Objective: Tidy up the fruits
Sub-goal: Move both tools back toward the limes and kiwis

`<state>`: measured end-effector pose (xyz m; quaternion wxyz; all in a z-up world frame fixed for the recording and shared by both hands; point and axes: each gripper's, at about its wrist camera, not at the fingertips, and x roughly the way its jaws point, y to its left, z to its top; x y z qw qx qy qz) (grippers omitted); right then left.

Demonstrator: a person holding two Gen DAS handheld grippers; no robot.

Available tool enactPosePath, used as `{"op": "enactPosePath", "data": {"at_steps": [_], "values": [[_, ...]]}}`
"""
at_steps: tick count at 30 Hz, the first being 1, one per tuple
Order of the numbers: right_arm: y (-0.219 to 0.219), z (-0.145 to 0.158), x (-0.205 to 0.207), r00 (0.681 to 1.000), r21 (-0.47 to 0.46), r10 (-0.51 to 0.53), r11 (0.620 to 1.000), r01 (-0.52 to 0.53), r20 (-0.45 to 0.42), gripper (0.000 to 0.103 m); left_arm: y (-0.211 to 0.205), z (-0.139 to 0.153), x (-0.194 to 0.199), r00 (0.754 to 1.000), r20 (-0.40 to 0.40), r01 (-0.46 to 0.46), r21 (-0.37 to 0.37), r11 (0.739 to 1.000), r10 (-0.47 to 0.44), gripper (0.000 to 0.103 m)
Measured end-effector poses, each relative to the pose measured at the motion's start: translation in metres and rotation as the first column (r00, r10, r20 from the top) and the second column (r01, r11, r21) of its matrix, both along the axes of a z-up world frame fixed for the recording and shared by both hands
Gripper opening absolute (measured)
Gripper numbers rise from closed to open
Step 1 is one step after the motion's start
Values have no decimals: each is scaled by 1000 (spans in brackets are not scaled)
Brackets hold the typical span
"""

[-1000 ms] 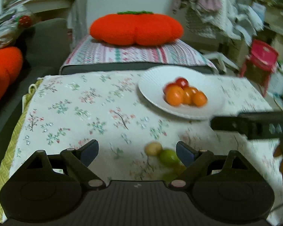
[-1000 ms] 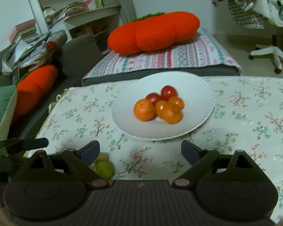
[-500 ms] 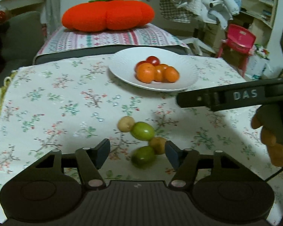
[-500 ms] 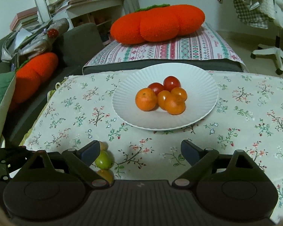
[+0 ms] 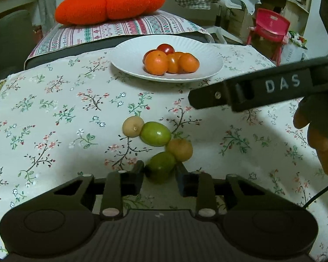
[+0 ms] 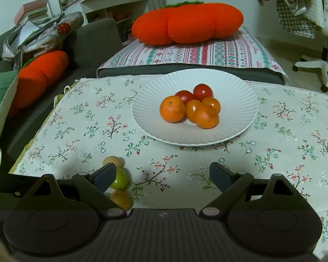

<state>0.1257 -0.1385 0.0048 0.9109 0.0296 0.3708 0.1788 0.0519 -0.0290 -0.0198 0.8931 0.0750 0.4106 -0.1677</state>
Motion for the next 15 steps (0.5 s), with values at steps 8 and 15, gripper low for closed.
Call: {"op": "enactPosePath", "data": {"at_steps": [8, 15], "values": [[4, -4, 1, 1000, -22, 23, 999, -23, -10, 89, 2, 3, 1, 1000, 7, -12, 4, 1000, 12, 9], [5, -5, 0, 1000, -34, 22, 999, -22, -9, 89, 4, 5, 2, 1000, 7, -15, 2, 1000, 15, 9]]}}
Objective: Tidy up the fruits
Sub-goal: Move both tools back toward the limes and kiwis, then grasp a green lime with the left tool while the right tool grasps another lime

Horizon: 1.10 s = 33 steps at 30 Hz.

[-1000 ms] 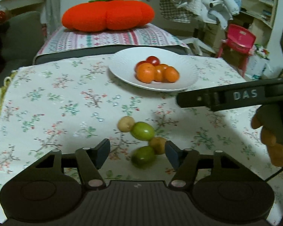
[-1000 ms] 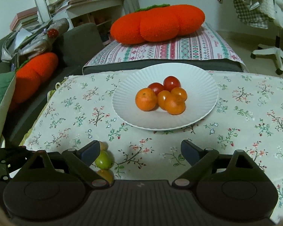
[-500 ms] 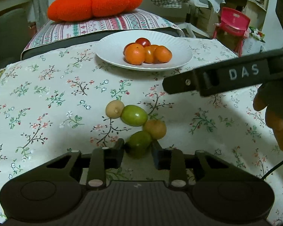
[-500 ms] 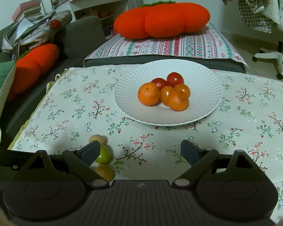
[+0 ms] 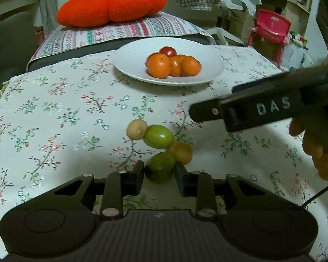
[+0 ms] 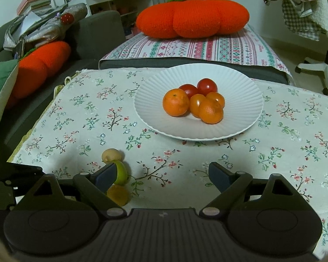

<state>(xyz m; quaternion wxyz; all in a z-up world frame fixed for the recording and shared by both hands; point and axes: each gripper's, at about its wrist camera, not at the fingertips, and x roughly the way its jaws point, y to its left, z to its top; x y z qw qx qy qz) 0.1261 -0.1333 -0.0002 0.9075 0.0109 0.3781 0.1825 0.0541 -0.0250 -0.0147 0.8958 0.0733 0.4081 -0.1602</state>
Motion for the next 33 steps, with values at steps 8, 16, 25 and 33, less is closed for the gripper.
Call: {"op": "enactPosePath", "data": {"at_steps": [8, 16, 25, 33], "values": [[4, -3, -1, 1000, -1, 23, 1000, -23, -4, 86, 37, 23, 12, 978, 77, -192, -22, 981, 193, 9], [33, -16, -5, 987, -11, 163, 987, -163, -11, 61, 61, 27, 19, 940, 51, -334, -85, 939, 338, 9], [57, -23, -3, 973, -49, 231, 972, -230, 22, 38, 61, 25, 19, 936, 26, -348, -100, 932, 352, 9], [53, -11, -5, 975, -28, 218, 976, -217, 47, 22, 60, 24, 20, 936, 29, -346, -102, 933, 350, 9]]}}
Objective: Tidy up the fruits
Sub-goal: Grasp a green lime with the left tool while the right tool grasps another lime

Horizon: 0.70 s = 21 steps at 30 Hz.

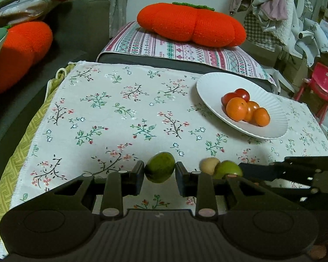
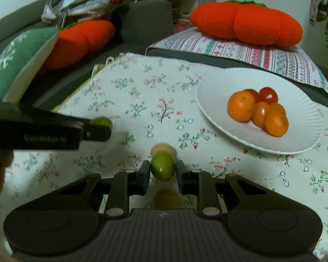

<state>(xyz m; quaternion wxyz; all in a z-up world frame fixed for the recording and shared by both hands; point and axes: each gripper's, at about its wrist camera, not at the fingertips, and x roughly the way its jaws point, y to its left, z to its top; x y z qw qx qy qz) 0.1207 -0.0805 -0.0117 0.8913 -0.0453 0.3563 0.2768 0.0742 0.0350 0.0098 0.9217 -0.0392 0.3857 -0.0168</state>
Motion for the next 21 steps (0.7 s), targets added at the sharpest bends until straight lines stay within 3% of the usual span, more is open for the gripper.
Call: {"op": "enactPosePath", "data": {"at_steps": [9, 21], "values": [[-17, 21, 1, 999, 52, -41, 998, 40, 19, 22, -2, 7, -3, 999, 43, 6, 18, 1000, -7, 9], [-78, 47, 12, 970, 159, -240, 960, 230, 44, 23, -13, 11, -5, 994, 99, 51, 16, 999, -52, 9]]}}
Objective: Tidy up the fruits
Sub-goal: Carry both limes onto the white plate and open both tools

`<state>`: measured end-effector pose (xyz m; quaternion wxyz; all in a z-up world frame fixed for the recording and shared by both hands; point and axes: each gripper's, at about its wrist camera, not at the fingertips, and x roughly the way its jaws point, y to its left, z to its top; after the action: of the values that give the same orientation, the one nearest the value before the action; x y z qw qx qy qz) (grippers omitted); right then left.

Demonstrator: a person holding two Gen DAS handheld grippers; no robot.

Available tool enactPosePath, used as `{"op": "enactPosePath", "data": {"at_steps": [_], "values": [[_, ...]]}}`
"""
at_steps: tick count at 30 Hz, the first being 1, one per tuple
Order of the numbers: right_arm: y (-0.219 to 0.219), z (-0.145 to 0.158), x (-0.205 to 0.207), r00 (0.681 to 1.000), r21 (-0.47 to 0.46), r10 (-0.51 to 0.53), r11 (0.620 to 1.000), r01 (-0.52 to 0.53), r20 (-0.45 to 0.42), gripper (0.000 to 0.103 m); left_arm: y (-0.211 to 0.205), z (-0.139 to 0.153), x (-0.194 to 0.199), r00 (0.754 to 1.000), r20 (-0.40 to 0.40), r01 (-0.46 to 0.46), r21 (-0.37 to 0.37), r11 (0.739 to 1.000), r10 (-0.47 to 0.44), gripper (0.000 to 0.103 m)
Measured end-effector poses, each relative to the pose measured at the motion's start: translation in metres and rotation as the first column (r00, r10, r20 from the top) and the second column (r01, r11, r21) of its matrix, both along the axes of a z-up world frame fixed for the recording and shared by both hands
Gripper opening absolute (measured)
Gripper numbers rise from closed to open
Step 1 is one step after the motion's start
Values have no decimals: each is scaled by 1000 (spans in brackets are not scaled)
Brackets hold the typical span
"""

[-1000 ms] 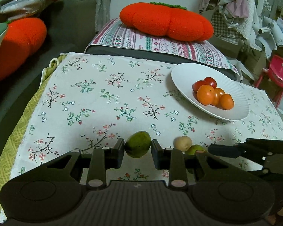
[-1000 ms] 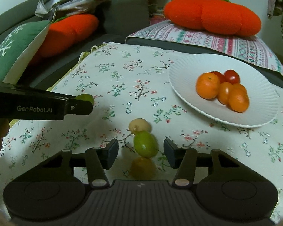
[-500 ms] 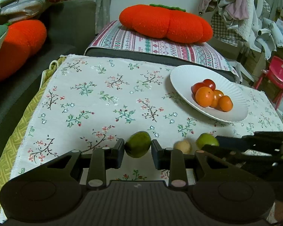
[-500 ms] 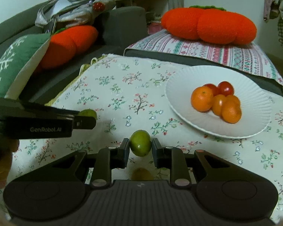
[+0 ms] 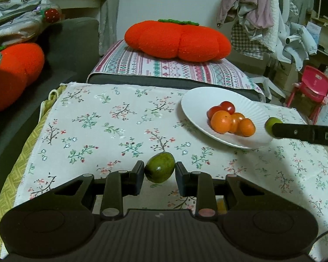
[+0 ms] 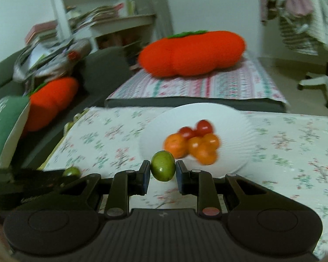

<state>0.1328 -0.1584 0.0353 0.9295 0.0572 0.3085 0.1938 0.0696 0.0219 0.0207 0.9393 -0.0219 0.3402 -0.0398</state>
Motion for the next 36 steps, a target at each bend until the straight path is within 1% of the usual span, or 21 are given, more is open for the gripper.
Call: {"op": "enactPosePath", "data": {"at_steps": [4, 10, 13, 18, 25, 29, 32, 36], "values": [[-15, -2, 8, 998, 11, -67, 998, 68, -19, 23, -6, 2, 1, 1000, 23, 22, -7, 1000, -21, 9], [-28, -5, 12, 990, 31, -134, 990, 135, -35, 23, -20, -1, 10, 997, 40, 61, -16, 998, -60, 9], [-35, -7, 14, 984, 39, -171, 984, 173, -49, 23, -29, -2, 18, 995, 62, 72, 6, 997, -72, 9], [-40, -14, 21, 975, 35, -208, 977, 211, -79, 23, -46, -4, 28, 990, 81, 117, 33, 993, -119, 9], [-40, -18, 25, 975, 37, -203, 978, 208, -94, 23, -75, -6, 37, 964, 149, 205, 106, 973, -220, 9], [-34, -21, 26, 977, 18, -196, 980, 198, -87, 23, -83, -14, 46, 954, 150, 243, 118, 963, -259, 9], [-27, -23, 27, 981, 2, -177, 984, 177, -79, 23, -88, -17, 50, 949, 155, 255, 139, 957, -275, 9], [-17, -26, 27, 987, -15, -145, 989, 144, -70, 23, -91, -21, 59, 941, 154, 281, 138, 950, -301, 9]]}}
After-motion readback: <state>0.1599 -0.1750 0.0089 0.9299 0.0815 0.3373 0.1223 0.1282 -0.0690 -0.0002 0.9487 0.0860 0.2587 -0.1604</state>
